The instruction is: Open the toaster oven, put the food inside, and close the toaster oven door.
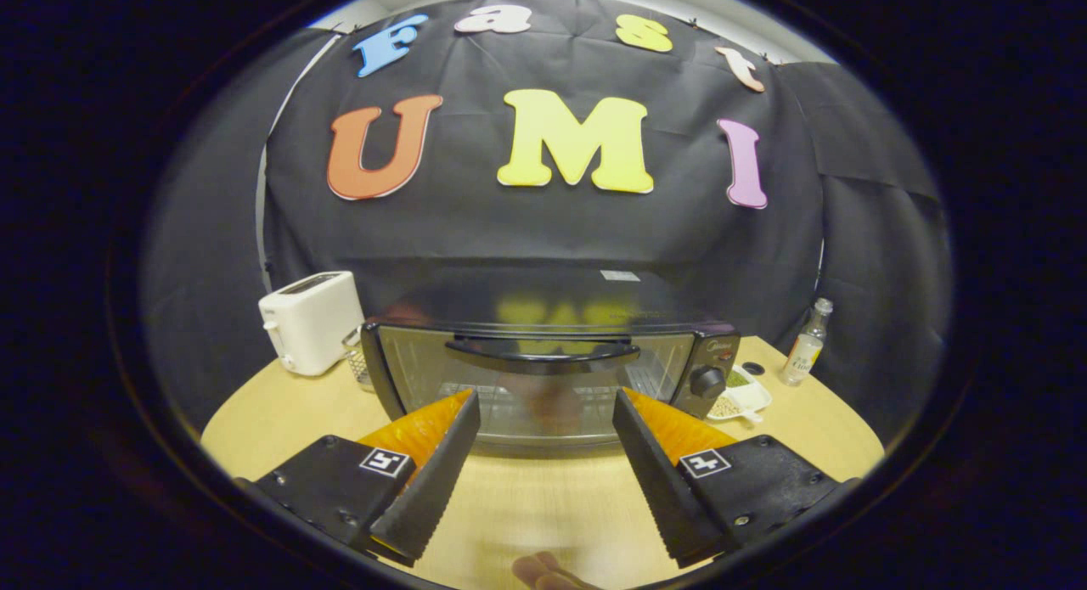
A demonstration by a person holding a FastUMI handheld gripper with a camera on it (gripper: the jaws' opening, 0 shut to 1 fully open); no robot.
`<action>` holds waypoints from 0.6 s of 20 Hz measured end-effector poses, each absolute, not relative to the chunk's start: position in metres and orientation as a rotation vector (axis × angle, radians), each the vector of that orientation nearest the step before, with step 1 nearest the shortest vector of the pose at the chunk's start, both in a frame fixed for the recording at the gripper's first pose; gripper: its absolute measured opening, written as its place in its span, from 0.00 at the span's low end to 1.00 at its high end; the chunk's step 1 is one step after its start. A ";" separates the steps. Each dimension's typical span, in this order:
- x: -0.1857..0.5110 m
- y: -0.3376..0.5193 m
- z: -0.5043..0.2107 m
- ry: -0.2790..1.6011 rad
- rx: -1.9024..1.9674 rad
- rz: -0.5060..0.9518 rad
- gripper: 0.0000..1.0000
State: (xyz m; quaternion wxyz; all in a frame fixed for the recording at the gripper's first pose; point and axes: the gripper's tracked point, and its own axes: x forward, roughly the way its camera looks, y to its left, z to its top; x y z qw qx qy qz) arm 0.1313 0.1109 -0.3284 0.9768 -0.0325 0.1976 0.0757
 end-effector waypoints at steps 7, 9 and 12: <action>0.080 0.103 -0.244 0.272 -0.048 0.192 1.00; 0.060 0.093 -0.217 0.221 -0.058 0.181 1.00; 0.026 0.078 -0.178 0.156 -0.048 0.166 1.00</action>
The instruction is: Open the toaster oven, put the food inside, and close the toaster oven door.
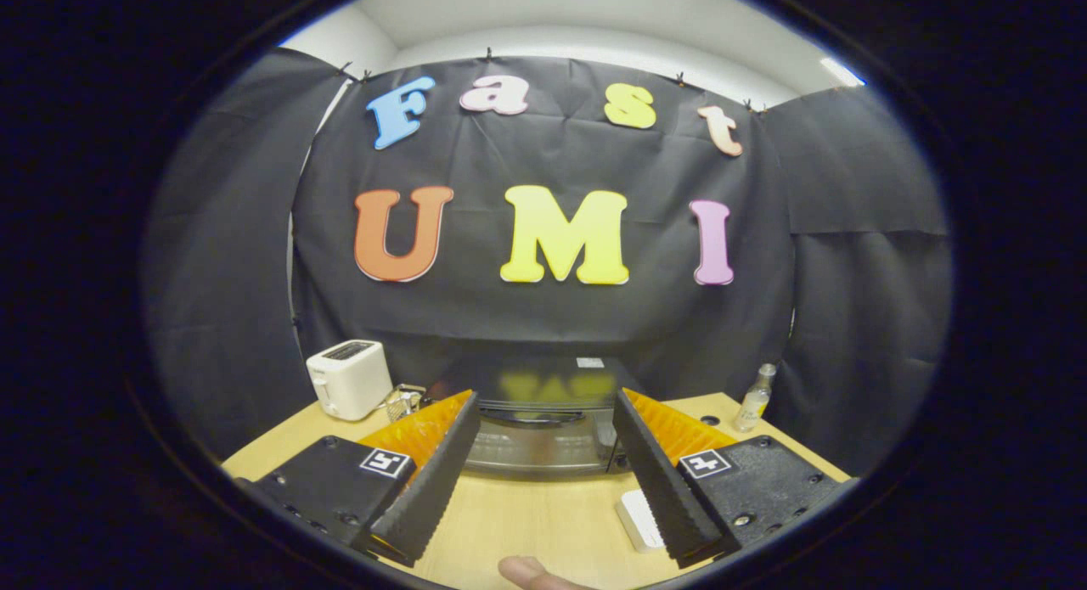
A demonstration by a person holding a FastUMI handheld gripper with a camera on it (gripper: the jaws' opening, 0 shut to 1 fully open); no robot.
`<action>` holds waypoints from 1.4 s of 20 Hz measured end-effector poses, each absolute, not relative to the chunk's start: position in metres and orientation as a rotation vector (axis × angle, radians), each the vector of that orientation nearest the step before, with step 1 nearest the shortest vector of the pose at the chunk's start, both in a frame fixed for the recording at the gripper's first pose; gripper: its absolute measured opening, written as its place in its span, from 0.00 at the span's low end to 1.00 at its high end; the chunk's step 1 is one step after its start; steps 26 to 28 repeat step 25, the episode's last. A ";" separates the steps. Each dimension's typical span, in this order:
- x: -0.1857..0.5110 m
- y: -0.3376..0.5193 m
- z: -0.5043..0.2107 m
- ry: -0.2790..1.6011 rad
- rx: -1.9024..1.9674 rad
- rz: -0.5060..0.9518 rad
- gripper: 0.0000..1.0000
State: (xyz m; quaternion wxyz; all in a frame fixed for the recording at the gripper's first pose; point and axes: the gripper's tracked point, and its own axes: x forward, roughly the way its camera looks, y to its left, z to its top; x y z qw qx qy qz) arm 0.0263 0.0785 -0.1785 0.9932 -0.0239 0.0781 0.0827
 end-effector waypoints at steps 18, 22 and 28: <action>-0.148 0.022 -0.057 -0.123 0.005 0.226 1.00; -0.156 0.025 -0.056 -0.119 0.007 0.242 0.99; -0.157 0.028 -0.058 -0.127 -0.001 0.252 0.99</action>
